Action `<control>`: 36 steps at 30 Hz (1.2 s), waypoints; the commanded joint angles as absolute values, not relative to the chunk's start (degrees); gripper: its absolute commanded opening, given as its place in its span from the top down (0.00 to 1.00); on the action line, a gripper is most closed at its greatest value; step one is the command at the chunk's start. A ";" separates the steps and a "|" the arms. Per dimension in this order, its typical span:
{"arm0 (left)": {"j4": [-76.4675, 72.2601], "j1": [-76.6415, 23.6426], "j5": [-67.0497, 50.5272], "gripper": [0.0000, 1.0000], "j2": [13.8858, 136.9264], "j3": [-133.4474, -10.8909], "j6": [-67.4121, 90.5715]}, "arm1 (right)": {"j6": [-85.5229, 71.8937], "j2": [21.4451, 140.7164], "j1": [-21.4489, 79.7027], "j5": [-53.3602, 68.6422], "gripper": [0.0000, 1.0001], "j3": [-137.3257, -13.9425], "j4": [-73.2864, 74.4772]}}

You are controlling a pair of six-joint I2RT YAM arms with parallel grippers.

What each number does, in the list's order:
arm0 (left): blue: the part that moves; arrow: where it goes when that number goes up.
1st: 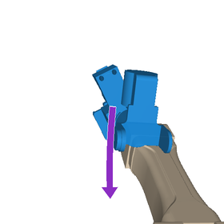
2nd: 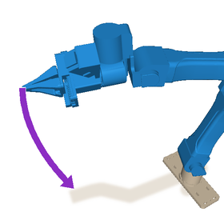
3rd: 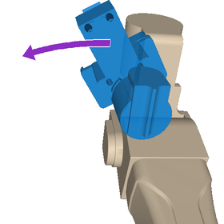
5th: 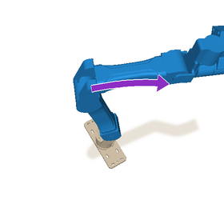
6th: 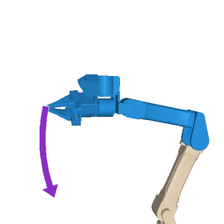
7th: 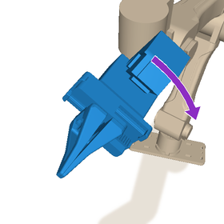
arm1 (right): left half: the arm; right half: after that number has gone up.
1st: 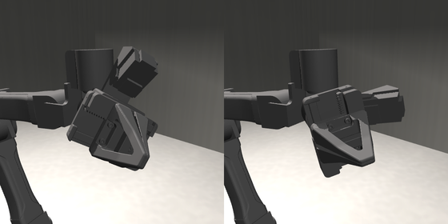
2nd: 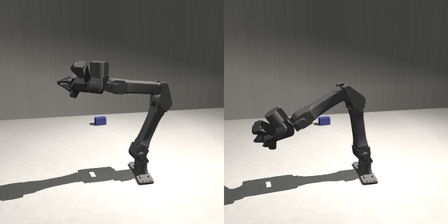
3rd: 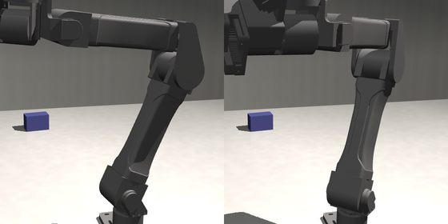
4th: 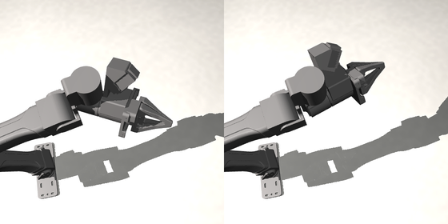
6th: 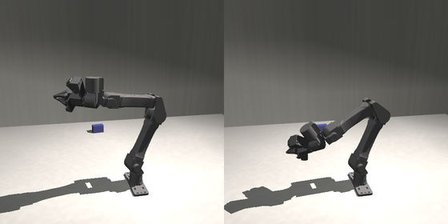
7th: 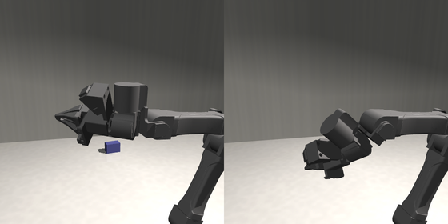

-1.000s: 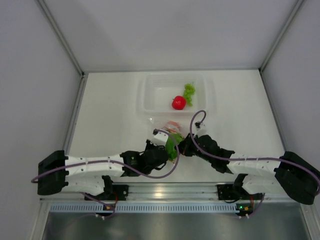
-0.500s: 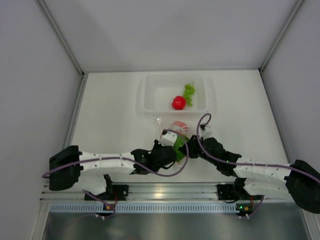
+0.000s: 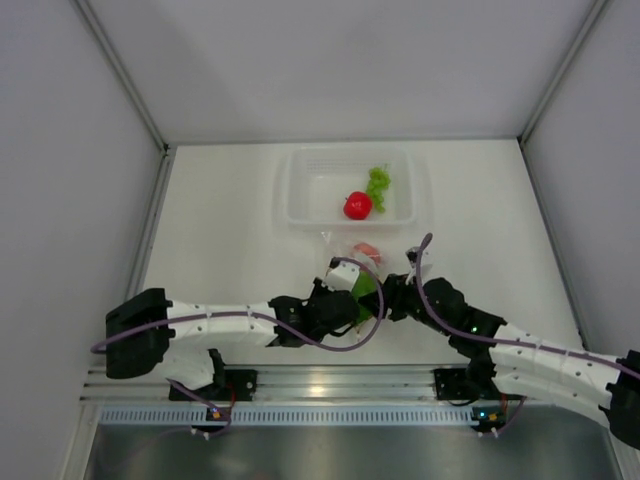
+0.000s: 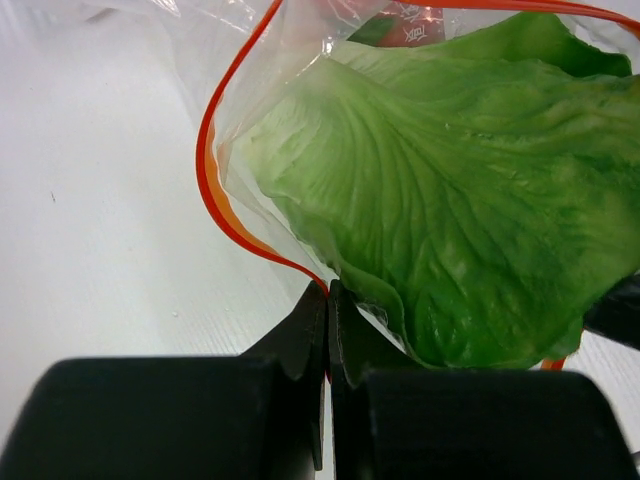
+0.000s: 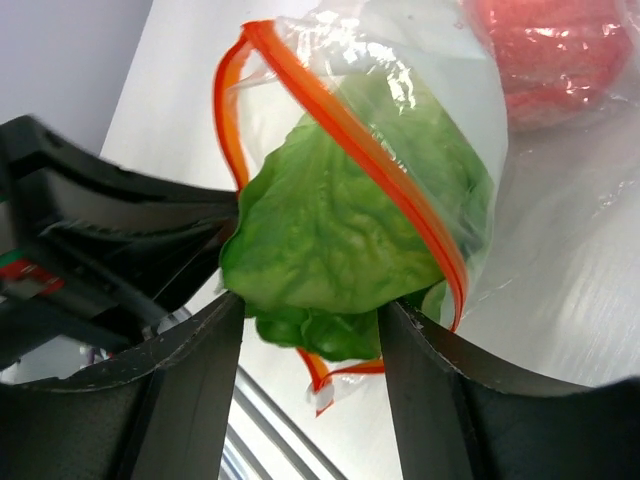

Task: Open the zip-top bag and remove the fake food

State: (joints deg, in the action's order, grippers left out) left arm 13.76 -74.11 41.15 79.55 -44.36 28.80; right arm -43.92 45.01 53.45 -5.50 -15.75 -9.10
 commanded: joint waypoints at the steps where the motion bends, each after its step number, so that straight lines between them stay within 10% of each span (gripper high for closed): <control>1: 13.01 -74.27 41.57 1.00 80.51 -47.11 30.06 | -39.47 39.13 53.00 -2.29 0.43 -17.58 -4.49; 36: -2.64 -74.27 33.22 1.00 79.63 -44.65 37.00 | -13.10 54.04 53.35 -9.05 0.23 -29.00 -3.61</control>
